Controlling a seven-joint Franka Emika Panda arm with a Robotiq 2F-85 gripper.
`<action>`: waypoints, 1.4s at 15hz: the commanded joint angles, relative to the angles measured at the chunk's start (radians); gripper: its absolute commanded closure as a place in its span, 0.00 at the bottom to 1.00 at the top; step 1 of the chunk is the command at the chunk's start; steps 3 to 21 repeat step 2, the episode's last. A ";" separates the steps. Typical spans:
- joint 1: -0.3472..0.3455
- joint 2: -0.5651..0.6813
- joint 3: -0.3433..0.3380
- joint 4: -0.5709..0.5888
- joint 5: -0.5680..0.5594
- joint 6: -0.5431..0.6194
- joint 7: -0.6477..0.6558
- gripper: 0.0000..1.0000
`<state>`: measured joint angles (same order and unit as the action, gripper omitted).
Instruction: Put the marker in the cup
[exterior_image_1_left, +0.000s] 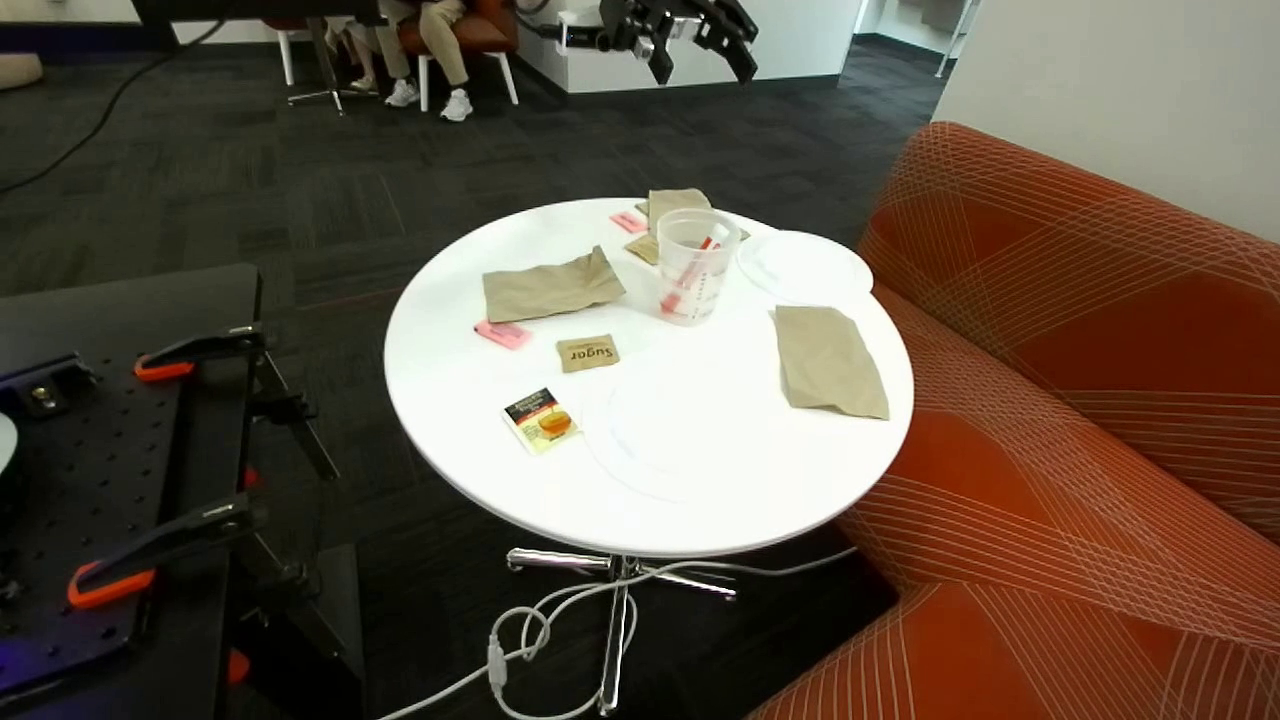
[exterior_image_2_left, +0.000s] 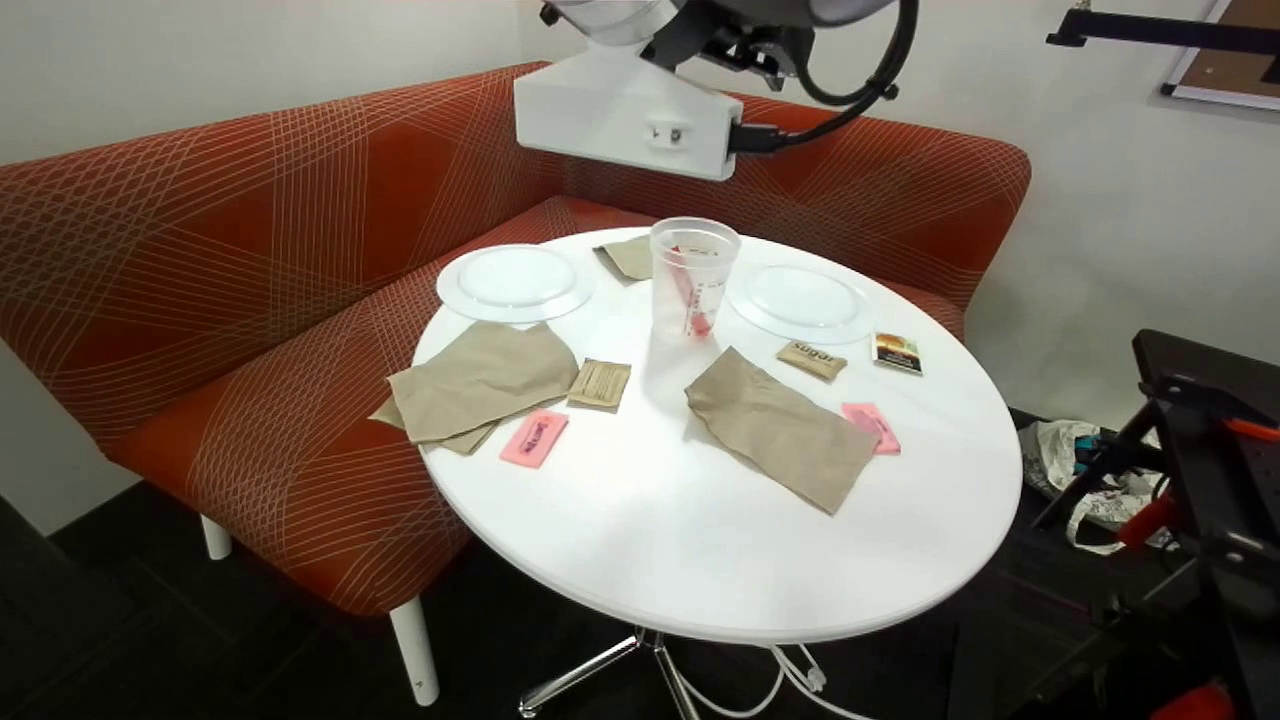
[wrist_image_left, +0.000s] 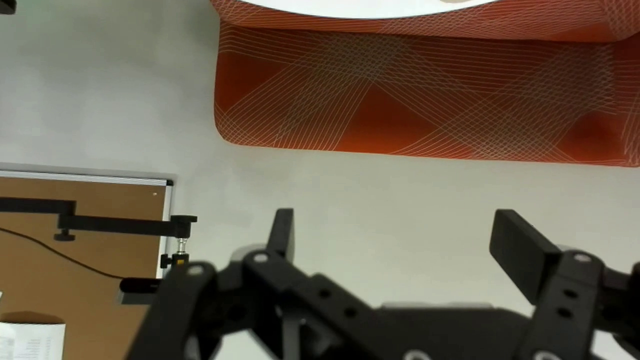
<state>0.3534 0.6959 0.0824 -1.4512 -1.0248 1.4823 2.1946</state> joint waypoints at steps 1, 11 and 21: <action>-0.002 -0.013 0.003 -0.011 0.002 -0.002 -0.009 0.00; -0.005 -0.024 0.005 -0.022 0.003 0.000 -0.010 0.00; -0.005 -0.024 0.005 -0.022 0.003 0.000 -0.010 0.00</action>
